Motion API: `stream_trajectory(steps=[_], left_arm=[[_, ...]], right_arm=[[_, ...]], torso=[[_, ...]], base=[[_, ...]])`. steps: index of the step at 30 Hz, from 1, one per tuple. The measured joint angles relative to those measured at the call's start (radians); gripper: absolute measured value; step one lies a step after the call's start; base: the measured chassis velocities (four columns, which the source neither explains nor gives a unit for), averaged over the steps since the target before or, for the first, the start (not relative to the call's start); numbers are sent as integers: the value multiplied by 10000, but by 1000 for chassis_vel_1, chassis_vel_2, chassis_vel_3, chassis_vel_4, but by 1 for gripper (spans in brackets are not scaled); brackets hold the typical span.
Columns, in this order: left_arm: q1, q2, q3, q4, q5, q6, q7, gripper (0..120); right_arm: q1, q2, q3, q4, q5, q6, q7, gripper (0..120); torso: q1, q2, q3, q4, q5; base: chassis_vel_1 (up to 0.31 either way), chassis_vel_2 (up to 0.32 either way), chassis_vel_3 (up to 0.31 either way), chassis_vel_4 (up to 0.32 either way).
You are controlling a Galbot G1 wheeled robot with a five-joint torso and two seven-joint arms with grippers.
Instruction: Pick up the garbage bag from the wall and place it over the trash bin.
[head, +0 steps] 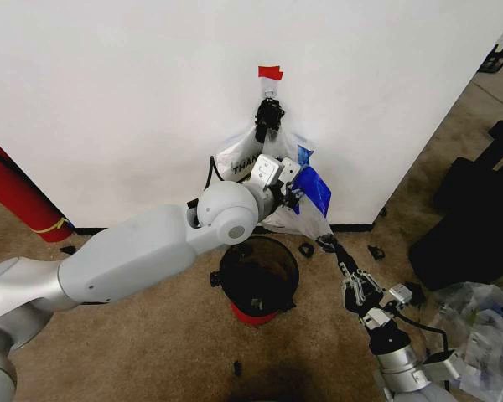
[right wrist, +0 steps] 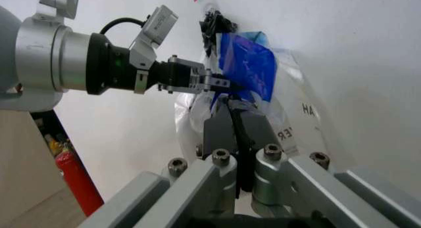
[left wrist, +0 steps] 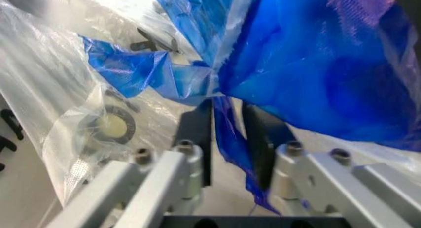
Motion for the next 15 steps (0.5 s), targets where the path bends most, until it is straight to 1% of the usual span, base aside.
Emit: stream_trajectory(steps=[3,4,9,13,15], left_arm=[[27,33,3,42,26,3,20,3],[30,29,4,67,42,1,21,0],[53,38,-110,42,63,-26,40,0],[195,222,-389,-210,4,-66,16,0],[377,467,-637,-488,-61,-150,-30,0]], right_arm=[[79,18,-33,-31,1,-1,9,0],[88,23,-39,-35,1,-3,12,0],[124,30,-27,-77,38,-9,76,0],[121,35,10,-73,168,-10,204,0],[120,27,19,-72,132,11,317,0]], torso=[[0,0,0,0,0],[0,0,0,0,-1],[0,0,0,-4,0],[0,0,0,-3,-1],[0,0,0,-1,-1]], base=[[0,0,0,0],[0,0,0,0],[0,0,0,0],[0,0,0,0],[0,0,0,0]])
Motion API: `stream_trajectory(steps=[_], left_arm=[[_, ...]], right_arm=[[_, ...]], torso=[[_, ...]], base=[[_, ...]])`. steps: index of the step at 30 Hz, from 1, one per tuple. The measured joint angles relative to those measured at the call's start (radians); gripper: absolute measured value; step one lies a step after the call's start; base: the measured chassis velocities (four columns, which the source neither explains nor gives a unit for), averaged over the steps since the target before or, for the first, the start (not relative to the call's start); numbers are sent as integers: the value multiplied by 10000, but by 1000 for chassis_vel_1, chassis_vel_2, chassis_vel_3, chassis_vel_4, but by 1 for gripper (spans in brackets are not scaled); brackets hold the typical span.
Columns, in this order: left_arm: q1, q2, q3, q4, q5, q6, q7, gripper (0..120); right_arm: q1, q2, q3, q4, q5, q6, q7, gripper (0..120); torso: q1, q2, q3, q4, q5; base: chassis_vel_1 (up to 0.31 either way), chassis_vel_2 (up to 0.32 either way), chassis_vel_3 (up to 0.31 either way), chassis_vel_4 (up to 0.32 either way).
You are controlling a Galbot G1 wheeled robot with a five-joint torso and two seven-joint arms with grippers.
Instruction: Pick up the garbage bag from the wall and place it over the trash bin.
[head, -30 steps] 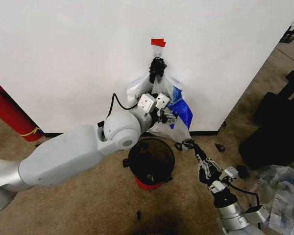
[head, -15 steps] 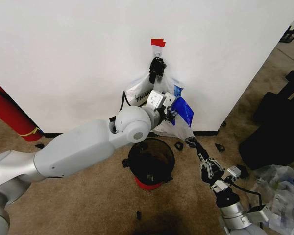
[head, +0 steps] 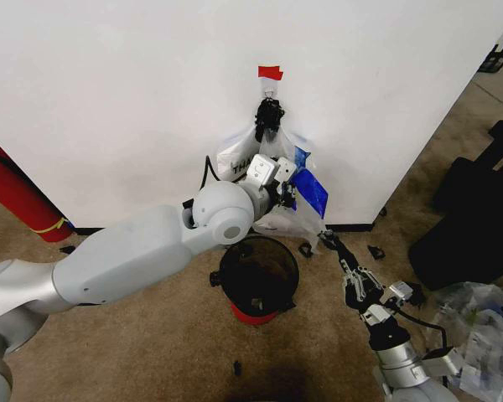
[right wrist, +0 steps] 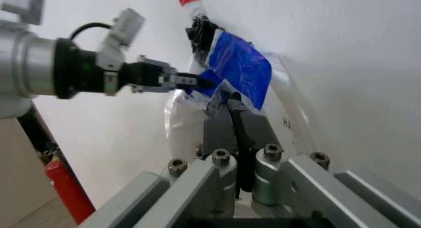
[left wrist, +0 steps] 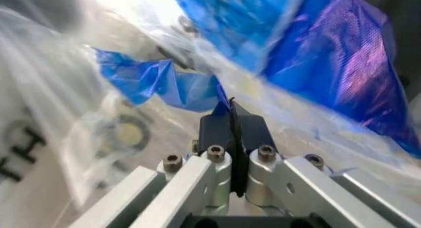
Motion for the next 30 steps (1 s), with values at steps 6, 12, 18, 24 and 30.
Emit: stream_trajectory(steps=[6,12,18,24,30], left_arm=[[678,664,-618,-882,-194,-366,-86,0],[1434,920,-1107,-1568,-199,-687,-107,0],[1934,978,-1485,-1971,-193,-970,-126,0],[2050,956,-1559,-1970,-190,-1028,-126,0],[2065,926,-1551,-1855,-187,-1062,-128,0]], right_arm=[[-29,-19,-87,-49,-972,280,122,2],[-191,-272,-113,27,-1645,586,168,23],[-488,-807,119,442,-2270,681,669,47],[-27,-1402,-45,592,-2233,182,1904,69],[1094,-2185,-250,105,-1421,-499,2553,89]], torso=[[0,0,0,1,-1],[0,0,0,1,-1],[0,0,0,-2,0],[0,0,0,-1,2],[0,0,0,0,2]], base=[[0,0,0,0],[0,0,0,0],[0,0,0,0],[0,0,0,0],[0,0,0,0]])
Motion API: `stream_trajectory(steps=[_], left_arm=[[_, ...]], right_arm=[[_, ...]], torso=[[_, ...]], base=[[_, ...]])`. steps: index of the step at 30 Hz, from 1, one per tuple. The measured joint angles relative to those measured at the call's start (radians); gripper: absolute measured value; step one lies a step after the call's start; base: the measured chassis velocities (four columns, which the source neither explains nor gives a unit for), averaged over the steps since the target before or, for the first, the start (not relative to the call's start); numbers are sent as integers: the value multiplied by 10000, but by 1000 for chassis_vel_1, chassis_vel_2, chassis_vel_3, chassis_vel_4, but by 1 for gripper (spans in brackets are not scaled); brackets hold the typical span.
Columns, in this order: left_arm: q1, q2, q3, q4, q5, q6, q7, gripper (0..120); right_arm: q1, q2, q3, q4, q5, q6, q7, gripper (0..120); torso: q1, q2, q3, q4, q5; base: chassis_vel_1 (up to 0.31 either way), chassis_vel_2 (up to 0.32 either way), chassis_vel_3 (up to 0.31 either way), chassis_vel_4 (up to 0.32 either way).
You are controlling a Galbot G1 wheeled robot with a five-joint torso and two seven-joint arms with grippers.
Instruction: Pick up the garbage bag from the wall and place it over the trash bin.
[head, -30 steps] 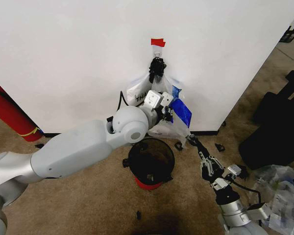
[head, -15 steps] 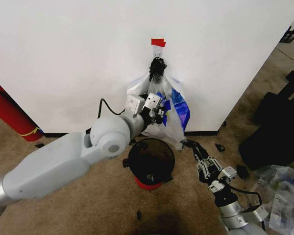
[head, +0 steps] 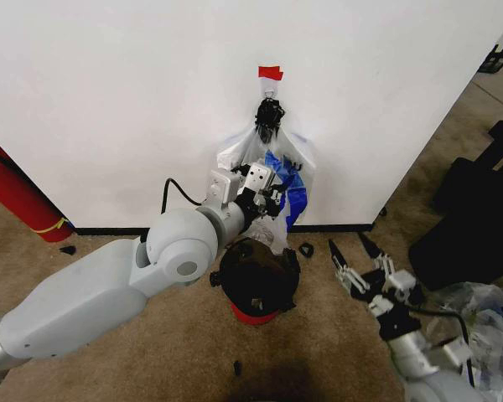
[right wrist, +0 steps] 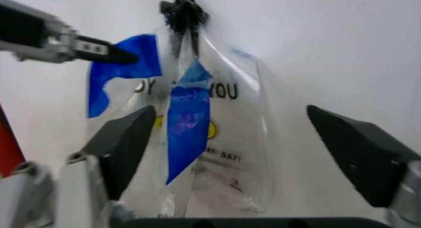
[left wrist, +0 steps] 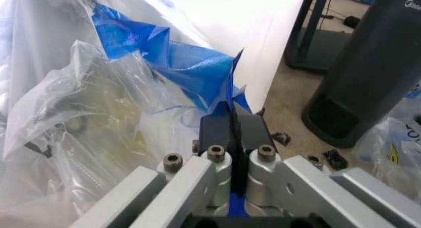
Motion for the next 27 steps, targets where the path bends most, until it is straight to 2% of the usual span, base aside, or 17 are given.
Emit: stream_trajectory(steps=[4,13,18,25,27], left_arm=[[-58,-10,39,92,-1,-6,1,0],[-260,-214,193,260,-23,1,-65,0],[-345,-249,211,339,-40,21,-88,0],[-367,-218,212,343,-73,27,-95,0],[-369,-214,215,344,-74,28,-100,0]], right_arm=[[985,-631,-327,-683,758,-407,53,100],[3356,-1562,-1488,-1979,1195,-659,-61,100],[4282,-1624,-2293,-2388,1221,-861,-142,99],[5199,-1332,-3163,-3317,790,-928,14,99],[5339,-1257,-3295,-3465,691,-930,97,95]], torso=[[0,0,0,1,-1],[1,0,1,1,0],[1,0,1,0,-1],[1,0,2,0,-1],[1,-1,2,1,-1]], base=[[0,0,0,0],[0,0,0,0],[0,0,0,0],[0,0,0,0],[0,0,0,0]])
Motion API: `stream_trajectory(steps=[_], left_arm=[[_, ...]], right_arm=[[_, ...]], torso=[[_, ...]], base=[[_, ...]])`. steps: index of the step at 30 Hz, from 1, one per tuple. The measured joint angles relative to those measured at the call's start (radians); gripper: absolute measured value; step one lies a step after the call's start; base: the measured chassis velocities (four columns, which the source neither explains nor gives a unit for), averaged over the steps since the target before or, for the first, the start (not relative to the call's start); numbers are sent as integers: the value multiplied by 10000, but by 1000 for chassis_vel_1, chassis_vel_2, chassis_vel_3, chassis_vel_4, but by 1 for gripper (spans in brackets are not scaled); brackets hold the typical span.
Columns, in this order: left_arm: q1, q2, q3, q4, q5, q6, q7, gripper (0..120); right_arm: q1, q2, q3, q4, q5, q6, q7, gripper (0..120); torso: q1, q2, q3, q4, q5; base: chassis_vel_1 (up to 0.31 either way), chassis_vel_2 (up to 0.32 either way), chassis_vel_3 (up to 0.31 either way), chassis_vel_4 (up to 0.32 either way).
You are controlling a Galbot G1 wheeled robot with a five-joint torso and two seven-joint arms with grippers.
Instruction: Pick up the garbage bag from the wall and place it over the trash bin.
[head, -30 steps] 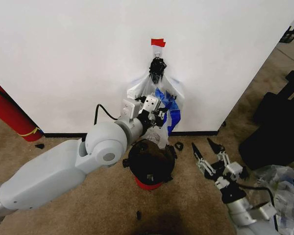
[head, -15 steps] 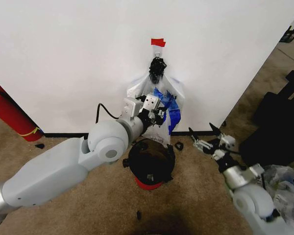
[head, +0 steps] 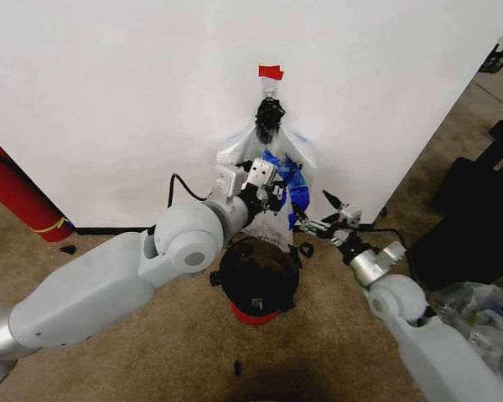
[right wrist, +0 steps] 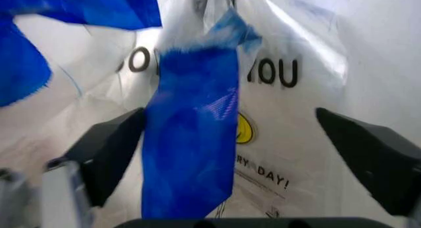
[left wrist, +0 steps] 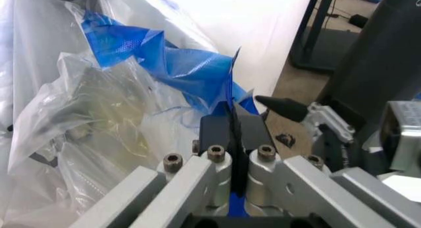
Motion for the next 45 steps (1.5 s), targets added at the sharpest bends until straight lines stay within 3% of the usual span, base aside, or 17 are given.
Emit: stream_trajectory(steps=[10,17,27,36,45], left_arm=[[-14,-18,0,9,-3,2,-30,0],[13,-16,-4,4,-3,2,-50,0],[170,74,-127,-95,2,-87,-79,0],[1252,646,-848,-737,-48,-396,-72,0],[3229,1314,-2438,-1743,-92,-612,27,0]], right_arm=[[212,43,-172,-118,-82,-14,81,62],[103,61,-89,58,-179,-11,105,31],[-170,35,235,413,-183,-7,220,0],[-1016,-63,1049,1479,315,-113,435,0],[-2489,175,1642,2460,222,-12,444,0]], torso=[[0,0,-1,-1,0],[0,3,-2,-1,-1],[0,3,-2,-2,-1],[-1,3,-3,0,-1],[-2,3,-3,-1,-2]], base=[[0,0,0,0],[0,0,0,0],[0,0,0,0],[0,0,0,0],[0,0,0,0]])
